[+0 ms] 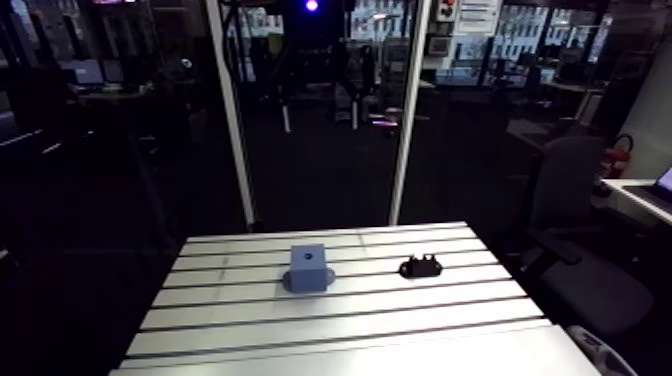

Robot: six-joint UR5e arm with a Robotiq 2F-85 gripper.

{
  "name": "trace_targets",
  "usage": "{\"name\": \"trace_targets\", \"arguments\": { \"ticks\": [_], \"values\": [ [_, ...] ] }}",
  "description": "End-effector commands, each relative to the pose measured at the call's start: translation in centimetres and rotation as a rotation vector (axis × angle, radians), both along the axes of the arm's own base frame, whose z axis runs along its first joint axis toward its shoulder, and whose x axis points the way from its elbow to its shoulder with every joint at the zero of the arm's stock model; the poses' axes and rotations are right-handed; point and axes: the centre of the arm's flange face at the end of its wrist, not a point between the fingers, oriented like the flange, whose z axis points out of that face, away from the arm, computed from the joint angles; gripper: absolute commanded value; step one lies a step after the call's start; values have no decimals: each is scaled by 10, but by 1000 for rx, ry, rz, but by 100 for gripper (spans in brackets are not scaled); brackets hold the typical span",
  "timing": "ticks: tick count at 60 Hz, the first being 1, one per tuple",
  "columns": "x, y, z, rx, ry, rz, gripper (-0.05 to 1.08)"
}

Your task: Pick up the M10 bolt and insert it into the hex recess until seated.

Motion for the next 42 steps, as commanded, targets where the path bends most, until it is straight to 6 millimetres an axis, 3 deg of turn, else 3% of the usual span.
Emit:
{"name": "trace_targets", "arguments": {
  "ticks": [1,42],
  "values": [
    [0,0,-1,-2,0,-3,0],
    [-4,0,-1,4,0,2,1]
  ]
}}
